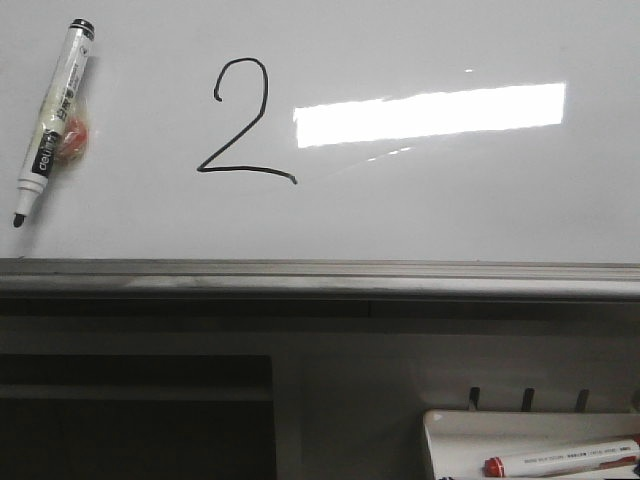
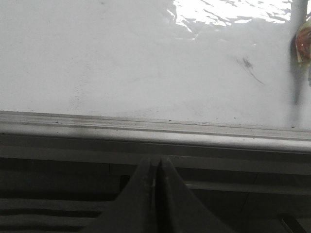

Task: Write number 2 on whiteboard

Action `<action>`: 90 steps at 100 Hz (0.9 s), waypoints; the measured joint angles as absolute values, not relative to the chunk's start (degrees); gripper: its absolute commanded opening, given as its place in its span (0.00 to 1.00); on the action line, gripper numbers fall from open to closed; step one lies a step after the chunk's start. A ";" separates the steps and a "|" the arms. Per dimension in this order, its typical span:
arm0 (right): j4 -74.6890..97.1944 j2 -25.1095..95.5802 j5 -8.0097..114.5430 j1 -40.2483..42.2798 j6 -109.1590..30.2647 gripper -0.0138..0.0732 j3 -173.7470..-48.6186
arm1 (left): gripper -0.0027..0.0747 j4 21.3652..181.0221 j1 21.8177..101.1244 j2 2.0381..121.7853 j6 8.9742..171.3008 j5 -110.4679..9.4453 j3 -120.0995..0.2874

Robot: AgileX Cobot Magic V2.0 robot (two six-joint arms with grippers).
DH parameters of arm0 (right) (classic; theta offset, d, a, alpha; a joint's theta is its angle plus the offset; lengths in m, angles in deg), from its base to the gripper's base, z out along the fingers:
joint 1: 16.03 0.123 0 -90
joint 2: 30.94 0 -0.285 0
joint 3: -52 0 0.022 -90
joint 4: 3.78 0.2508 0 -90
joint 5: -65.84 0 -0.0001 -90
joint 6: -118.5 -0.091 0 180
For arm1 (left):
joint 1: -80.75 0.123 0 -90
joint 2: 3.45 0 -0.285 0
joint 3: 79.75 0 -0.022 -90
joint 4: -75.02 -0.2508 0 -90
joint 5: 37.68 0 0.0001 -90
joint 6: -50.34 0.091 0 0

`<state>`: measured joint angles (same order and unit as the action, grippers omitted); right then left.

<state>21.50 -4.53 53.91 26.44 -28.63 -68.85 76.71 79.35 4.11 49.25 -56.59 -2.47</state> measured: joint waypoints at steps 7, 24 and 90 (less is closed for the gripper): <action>21.50 -4.53 53.91 26.44 -28.63 0.08 -68.85 | 0.01 76.71 79.35 4.11 49.25 -56.59 -2.47; 21.50 -4.53 53.91 26.44 -28.63 0.08 -68.85 | 0.01 76.71 79.35 4.11 49.25 -56.59 -2.47; -6.97 -5.58 66.64 12.00 -54.95 0.08 -63.09 | 0.01 76.71 79.35 4.11 49.25 -56.59 -2.47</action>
